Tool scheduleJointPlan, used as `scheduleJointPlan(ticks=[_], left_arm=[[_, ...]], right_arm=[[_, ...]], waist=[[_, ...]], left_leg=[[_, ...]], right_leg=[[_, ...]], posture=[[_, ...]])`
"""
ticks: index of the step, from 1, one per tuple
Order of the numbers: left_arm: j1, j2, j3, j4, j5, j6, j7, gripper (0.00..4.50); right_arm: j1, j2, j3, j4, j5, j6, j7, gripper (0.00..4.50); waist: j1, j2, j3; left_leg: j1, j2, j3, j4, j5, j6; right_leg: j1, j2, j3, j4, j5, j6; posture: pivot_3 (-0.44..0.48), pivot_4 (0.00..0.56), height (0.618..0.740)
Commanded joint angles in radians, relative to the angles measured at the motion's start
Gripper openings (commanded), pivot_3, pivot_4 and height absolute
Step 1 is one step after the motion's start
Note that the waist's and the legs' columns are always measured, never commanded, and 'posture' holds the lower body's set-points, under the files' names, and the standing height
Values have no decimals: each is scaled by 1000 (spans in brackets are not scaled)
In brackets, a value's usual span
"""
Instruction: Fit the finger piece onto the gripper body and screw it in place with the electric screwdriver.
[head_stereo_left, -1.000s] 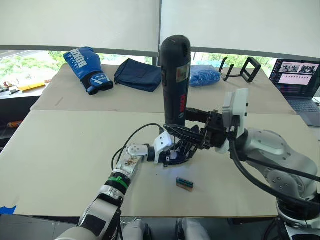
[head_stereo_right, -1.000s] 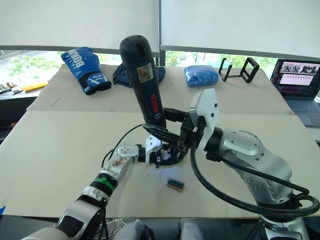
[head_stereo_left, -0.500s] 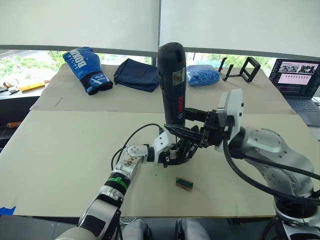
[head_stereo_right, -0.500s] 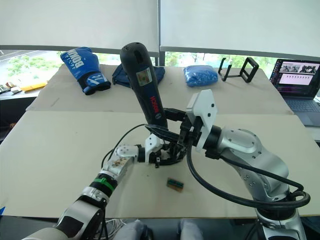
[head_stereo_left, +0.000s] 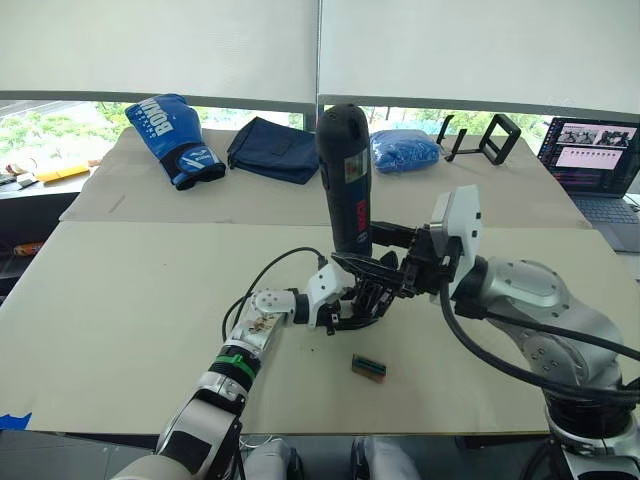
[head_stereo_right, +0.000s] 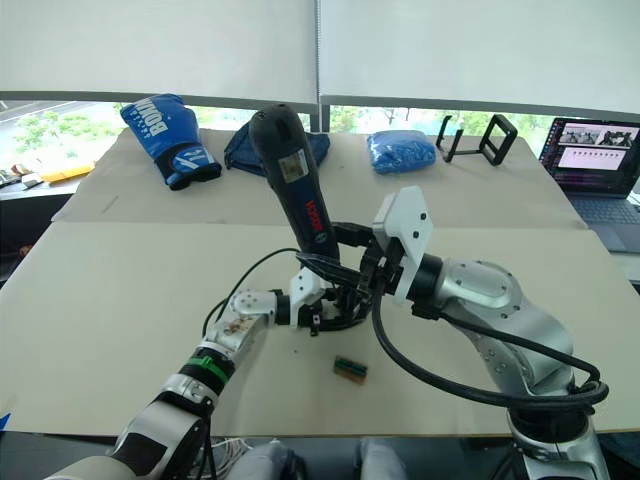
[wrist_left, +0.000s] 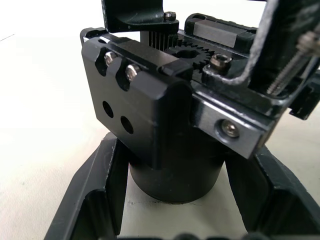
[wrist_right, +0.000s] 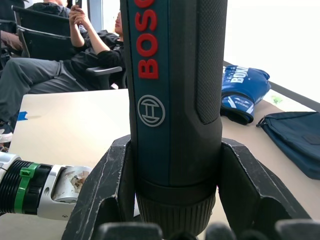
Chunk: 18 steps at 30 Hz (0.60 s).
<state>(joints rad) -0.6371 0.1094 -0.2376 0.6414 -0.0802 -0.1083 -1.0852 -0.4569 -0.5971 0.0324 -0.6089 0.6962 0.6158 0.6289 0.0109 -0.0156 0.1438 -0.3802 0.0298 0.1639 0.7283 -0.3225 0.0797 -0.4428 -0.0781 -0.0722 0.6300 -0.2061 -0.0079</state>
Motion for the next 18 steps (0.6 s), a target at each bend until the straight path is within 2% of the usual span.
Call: scheduleJointPlan(ticks=[1,18], left_arm=[[3,-5,-2,-21,-12,-11,-8,2300],[1,-9,-2,-27,-14,-9,-5,2300]], right_arm=[[1,7,-29,-18,-6,-37,9,1897],[53,50,-25,52,-46,-54,9,1897]], waist=[[0,0,0],[0,0,0]], left_leg=[[0,0,0,0,0,0],[1,0,0,0,0,0]], right_leg=[[0,0,0,0,0,0],[1,0,0,0,0,0]], posture=[[0,150,740],[0,150,740]])
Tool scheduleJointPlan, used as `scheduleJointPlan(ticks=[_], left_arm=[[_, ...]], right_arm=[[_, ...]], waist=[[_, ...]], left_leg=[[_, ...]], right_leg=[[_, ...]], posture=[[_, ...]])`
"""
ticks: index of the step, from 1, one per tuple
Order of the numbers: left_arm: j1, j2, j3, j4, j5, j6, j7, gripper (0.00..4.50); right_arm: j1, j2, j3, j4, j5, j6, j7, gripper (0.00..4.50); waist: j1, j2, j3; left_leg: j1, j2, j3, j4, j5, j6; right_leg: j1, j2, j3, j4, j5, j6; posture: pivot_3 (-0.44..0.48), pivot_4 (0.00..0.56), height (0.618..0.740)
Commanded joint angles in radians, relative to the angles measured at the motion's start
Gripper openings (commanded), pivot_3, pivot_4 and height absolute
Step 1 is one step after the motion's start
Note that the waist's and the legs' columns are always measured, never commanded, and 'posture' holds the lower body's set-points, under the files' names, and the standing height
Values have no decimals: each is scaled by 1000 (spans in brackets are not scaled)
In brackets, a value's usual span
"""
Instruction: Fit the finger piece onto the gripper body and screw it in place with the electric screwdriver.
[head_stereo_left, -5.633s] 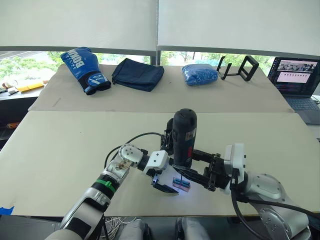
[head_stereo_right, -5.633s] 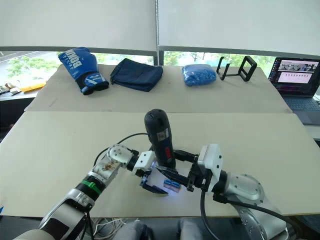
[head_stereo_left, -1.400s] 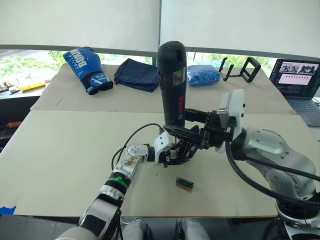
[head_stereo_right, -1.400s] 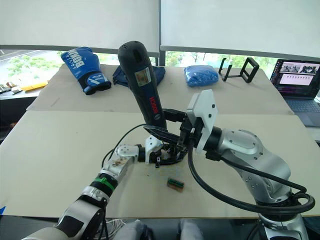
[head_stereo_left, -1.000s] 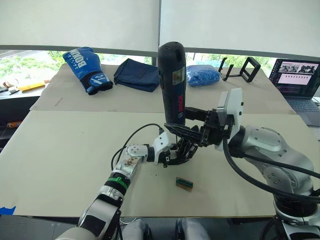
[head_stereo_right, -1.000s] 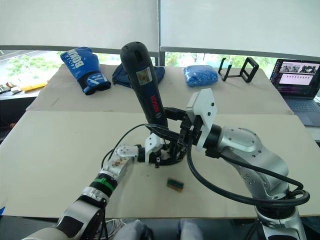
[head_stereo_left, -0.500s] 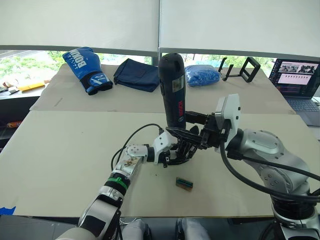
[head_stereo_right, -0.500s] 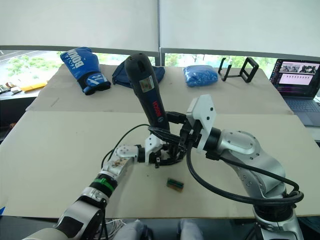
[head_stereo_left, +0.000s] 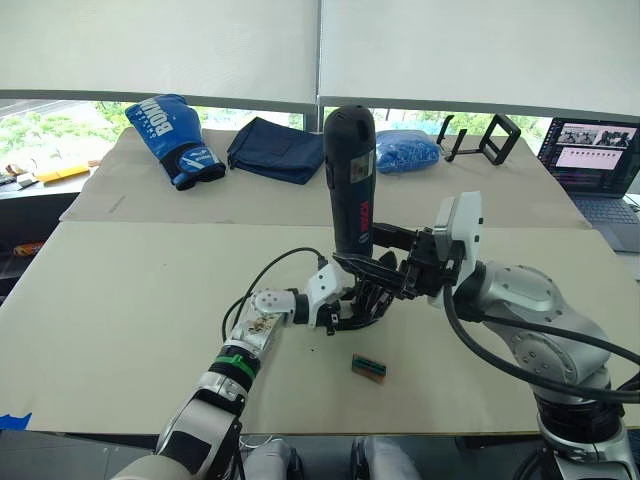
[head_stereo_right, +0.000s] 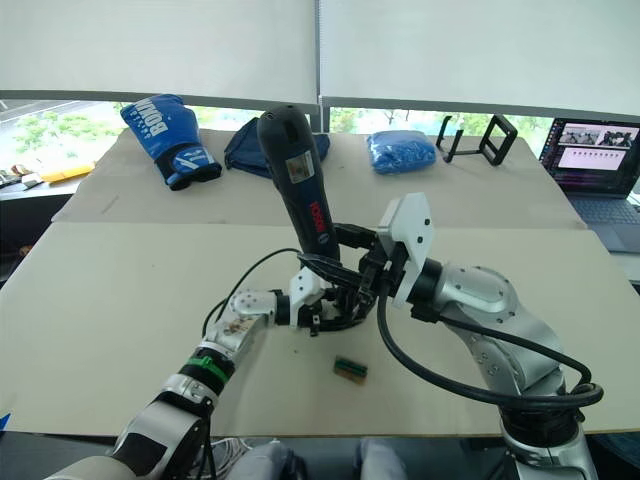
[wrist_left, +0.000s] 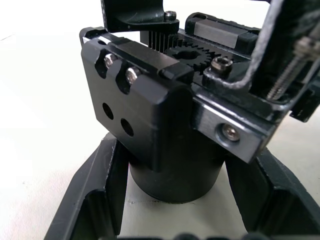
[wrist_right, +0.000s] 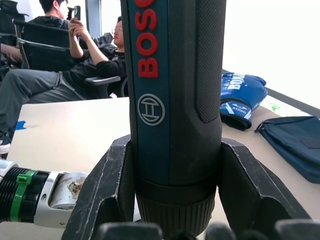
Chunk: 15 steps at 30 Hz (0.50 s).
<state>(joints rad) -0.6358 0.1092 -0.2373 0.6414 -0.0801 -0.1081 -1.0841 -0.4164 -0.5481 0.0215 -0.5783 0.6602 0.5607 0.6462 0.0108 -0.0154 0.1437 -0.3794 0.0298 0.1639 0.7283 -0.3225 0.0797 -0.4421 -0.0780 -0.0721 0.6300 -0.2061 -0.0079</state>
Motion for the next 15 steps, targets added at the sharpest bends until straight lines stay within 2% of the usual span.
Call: scheduleJointPlan(ticks=[1,7,15], left_arm=[[-1,-8,-2,-26,-13,-9,-6,2300],[-2,-10,-2,-26,-13,-8,-2,2300],[-8,-9,1,-21,-12,-9,1,2300]], right_arm=[[11,3,-13,30,-15,-1,-7,1897],[-11,25,-11,69,-21,4,-26,1897],[-30,29,-3,37,13,53,-26,1897]], waist=[[0,0,0],[0,0,0],[0,0,0]], left_leg=[[0,0,0,0,0,0],[1,0,0,0,0,0],[1,0,0,0,0,0]], right_leg=[[0,0,0,0,0,0],[1,0,0,0,0,0],[1,0,0,0,0,0]], posture=[[0,150,740],[0,150,740],[0,150,740]])
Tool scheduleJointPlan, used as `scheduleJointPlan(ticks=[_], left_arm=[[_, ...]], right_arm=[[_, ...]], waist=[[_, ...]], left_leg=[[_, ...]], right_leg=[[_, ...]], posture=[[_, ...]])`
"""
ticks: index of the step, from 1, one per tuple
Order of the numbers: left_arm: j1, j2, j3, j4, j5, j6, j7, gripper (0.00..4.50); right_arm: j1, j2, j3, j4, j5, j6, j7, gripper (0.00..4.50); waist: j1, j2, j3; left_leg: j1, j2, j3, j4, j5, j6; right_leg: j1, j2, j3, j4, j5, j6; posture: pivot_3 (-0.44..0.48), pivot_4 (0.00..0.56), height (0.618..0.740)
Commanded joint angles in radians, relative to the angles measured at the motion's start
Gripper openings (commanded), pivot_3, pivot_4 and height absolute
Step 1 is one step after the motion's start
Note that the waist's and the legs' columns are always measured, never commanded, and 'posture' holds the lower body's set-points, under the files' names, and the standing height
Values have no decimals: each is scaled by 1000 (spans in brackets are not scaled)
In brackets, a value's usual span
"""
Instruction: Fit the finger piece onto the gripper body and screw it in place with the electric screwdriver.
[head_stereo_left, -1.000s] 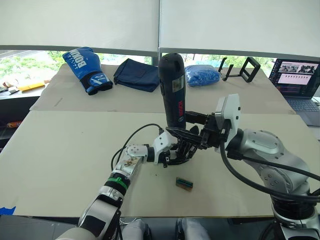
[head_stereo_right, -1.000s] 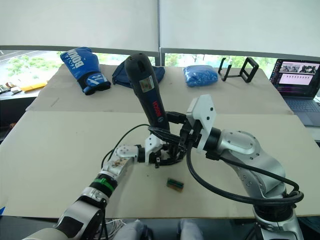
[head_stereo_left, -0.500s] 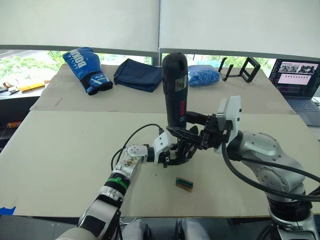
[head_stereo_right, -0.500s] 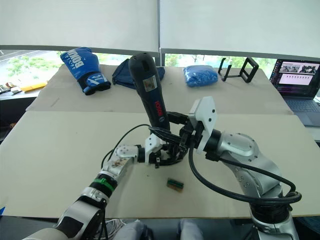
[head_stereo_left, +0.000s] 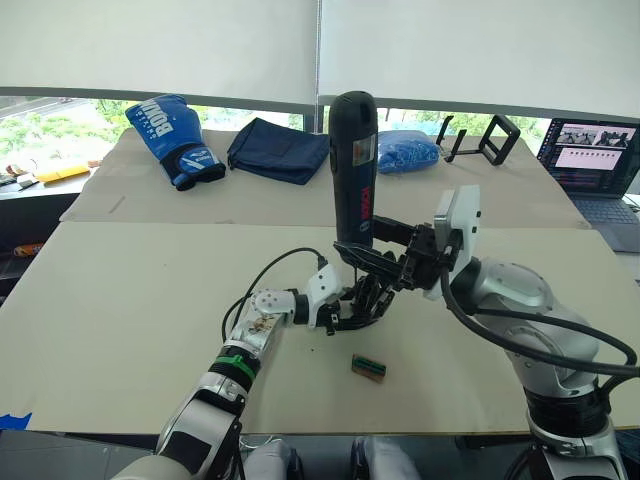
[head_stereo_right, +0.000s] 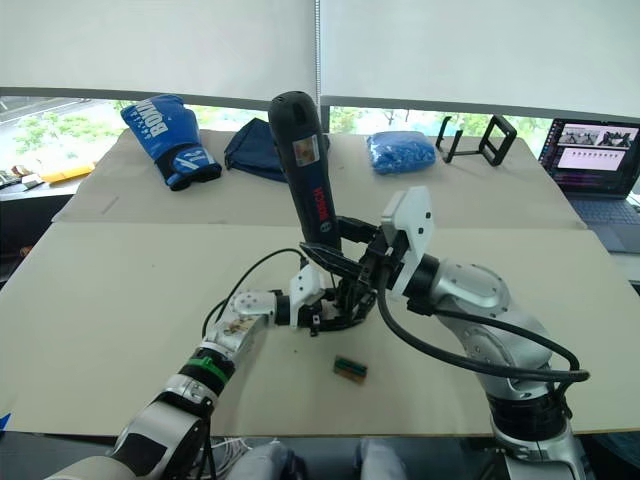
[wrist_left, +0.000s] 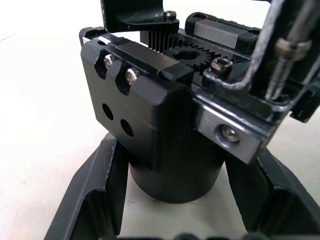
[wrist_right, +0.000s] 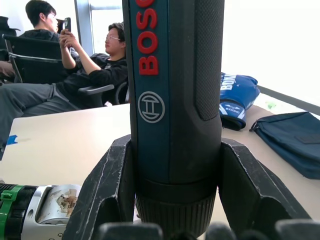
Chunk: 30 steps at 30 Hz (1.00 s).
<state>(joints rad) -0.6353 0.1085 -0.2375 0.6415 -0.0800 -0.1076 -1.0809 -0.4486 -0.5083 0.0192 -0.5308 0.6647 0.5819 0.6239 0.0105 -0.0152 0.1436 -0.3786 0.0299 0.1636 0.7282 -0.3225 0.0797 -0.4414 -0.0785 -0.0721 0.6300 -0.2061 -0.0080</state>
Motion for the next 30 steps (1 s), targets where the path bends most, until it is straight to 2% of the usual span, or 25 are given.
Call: scheduleJointPlan(ticks=[1,10,30], left_arm=[[-10,-8,1,-20,-12,-10,-2,2300],[-19,-7,3,-7,-11,-15,-4,2300],[-22,-12,1,6,-9,-30,-8,2300]], right_arm=[[3,-14,0,-14,7,33,0,1897],[23,-62,-22,-58,32,45,28,1897],[3,-77,-27,-88,77,74,27,1897]], waist=[[0,0,0],[0,0,0],[1,0,0]], left_leg=[[0,0,0,0,0,0],[0,0,0,0,0,0],[-2,0,-1,0,0,0]], right_leg=[[0,0,0,0,0,0],[0,-1,0,0,0,0],[-1,-2,-2,0,0,0]], posture=[[0,150,740],[0,150,740],[0,150,740]])
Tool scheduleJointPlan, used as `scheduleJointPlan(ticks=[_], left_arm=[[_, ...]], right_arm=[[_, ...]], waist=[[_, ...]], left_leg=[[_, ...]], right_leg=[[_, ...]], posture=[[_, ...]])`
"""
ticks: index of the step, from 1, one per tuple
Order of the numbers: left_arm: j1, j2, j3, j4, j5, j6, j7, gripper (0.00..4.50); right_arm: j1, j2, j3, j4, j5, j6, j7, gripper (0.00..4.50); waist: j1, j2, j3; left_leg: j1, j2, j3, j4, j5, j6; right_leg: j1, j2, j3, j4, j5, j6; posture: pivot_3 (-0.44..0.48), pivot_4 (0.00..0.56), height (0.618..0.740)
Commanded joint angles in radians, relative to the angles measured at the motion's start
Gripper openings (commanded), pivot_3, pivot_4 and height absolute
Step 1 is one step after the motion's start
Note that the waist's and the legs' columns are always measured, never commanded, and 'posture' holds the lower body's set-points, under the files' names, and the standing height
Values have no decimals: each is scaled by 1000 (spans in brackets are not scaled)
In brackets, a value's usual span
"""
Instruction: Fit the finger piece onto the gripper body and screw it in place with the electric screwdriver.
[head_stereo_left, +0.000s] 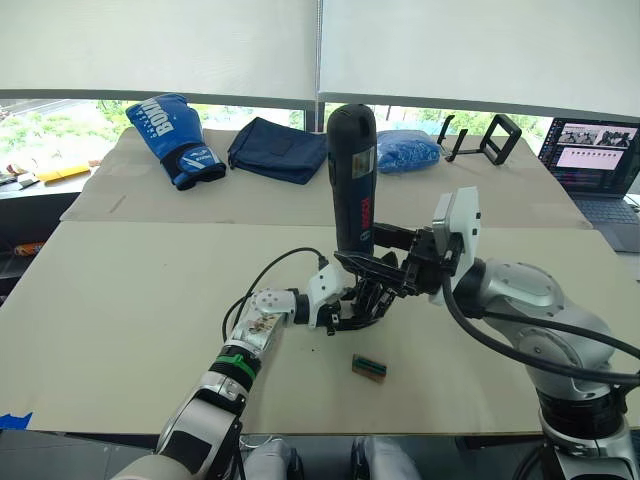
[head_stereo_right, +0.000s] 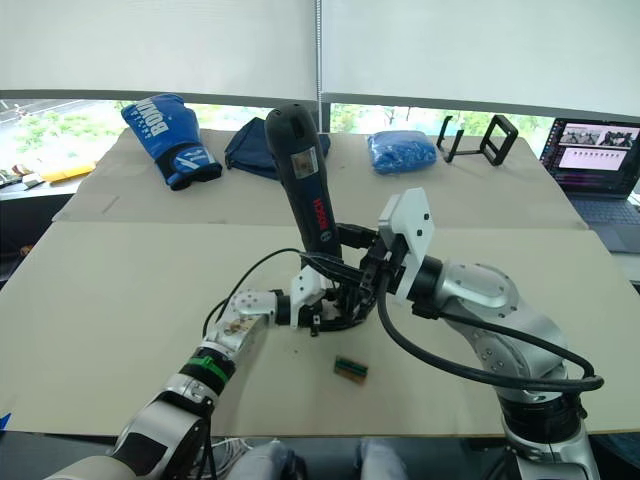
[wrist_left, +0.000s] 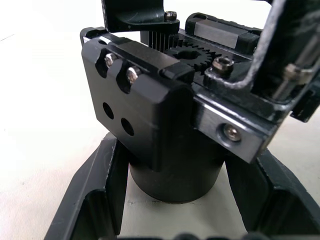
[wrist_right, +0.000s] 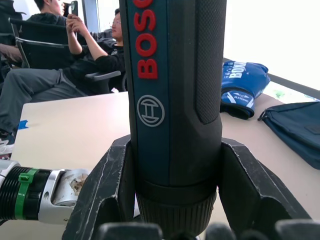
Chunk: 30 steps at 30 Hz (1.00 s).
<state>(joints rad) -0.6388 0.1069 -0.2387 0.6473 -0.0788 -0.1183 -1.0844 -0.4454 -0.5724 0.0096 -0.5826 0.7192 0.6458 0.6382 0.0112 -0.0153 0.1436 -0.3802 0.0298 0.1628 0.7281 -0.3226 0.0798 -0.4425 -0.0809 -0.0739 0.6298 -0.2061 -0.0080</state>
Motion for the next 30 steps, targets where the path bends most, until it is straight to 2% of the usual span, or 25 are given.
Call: scheduleJointPlan(ticks=[1,16,30], left_arm=[[-19,-10,3,1,-11,-20,-4,2300],[-25,-13,5,8,-10,-26,4,2300],[-53,-14,14,35,-10,-32,10,2300]], right_arm=[[1,-14,-19,-37,24,10,13,1897],[81,41,1,88,-56,-26,-20,1897],[67,8,76,188,-137,-21,29,1897]], waist=[[0,0,0],[0,0,0],[0,0,-2]], left_leg=[[0,0,0,0,0,0],[1,0,0,0,0,0],[5,0,-1,0,-1,1]], right_leg=[[0,0,0,0,0,0],[2,0,-1,0,0,0],[5,-8,-2,0,0,0]], posture=[[0,150,740],[0,150,740],[0,150,740]])
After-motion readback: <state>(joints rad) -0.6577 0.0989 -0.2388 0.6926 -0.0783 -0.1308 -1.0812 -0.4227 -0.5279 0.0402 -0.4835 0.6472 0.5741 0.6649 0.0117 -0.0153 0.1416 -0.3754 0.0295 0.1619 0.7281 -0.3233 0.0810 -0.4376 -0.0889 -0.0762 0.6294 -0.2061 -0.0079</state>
